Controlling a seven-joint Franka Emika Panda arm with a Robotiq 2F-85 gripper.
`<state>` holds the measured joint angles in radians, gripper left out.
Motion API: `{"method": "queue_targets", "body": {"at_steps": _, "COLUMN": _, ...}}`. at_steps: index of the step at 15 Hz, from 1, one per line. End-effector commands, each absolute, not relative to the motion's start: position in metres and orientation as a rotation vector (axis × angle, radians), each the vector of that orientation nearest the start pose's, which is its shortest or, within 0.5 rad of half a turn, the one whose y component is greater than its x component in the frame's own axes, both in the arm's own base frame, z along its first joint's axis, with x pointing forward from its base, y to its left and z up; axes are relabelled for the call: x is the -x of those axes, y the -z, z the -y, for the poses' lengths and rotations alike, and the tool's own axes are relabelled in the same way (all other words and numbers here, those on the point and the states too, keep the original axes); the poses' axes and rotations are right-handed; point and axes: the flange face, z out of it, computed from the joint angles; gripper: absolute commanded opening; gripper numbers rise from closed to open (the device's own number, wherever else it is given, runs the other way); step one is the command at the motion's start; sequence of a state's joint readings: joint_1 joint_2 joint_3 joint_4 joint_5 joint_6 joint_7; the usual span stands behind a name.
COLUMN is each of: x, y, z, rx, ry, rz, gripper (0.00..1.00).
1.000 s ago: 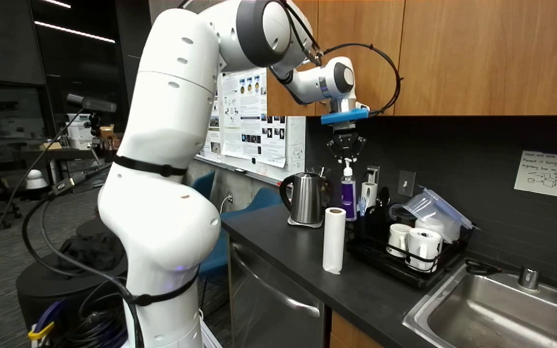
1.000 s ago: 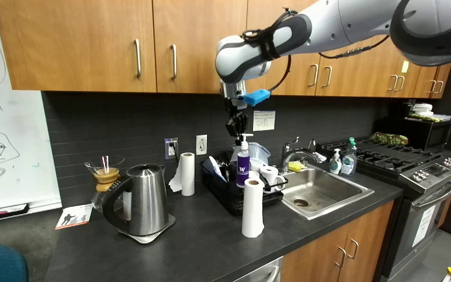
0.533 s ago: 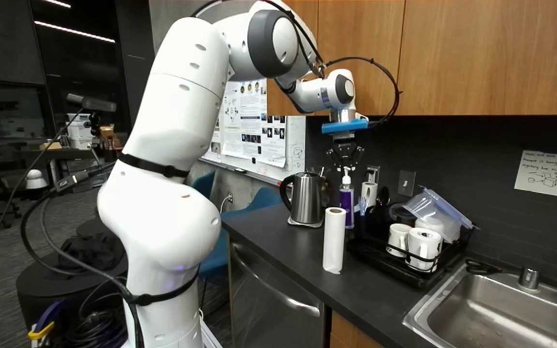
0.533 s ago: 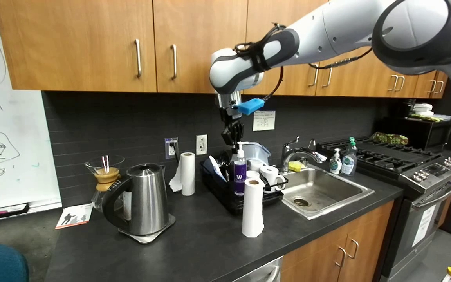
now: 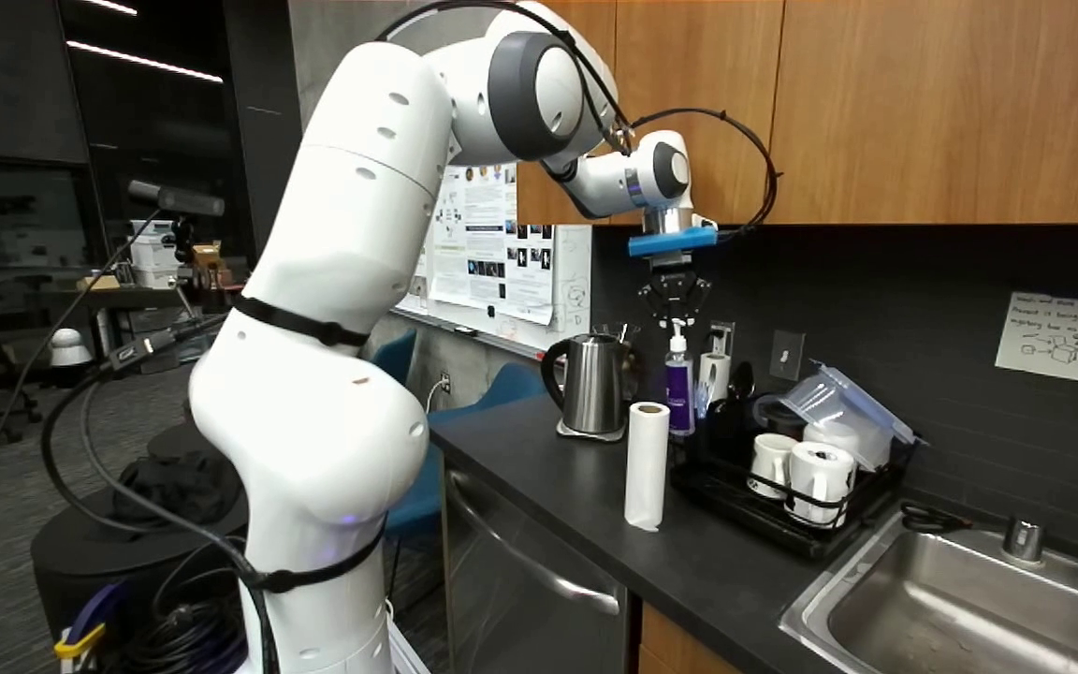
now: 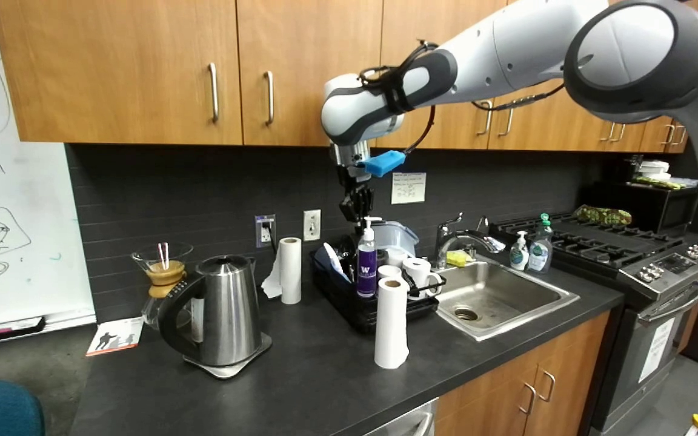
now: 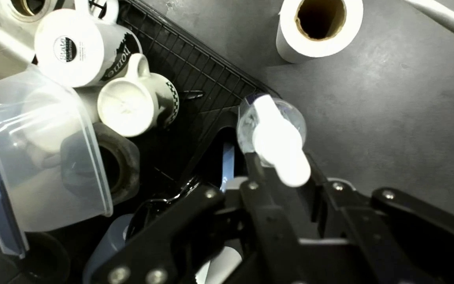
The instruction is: Move the bottle and place it in the rack
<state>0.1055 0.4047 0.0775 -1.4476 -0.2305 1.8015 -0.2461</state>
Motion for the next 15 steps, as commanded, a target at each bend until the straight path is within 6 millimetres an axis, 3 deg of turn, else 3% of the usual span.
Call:
{"method": "queue_targets", "body": {"at_steps": 1, "x": -0.676, "y": -0.4669, "z": -0.0963, "rx": 3.268, "ry": -0.055, "rz": 0.802, "gripper": 0.06}}
{"method": "queue_targets", "body": {"at_steps": 14, "x": -0.6746, "y": -0.466, "z": -0.101, "rx": 3.253, "ry": -0.089, "rz": 0.791, "gripper": 0.06}}
{"method": "queue_targets", "body": {"at_steps": 15, "x": -0.674, "y": -0.4663, "z": -0.1014, "rx": 3.25, "ry": -0.095, "rz": 0.793, "gripper": 0.48}}
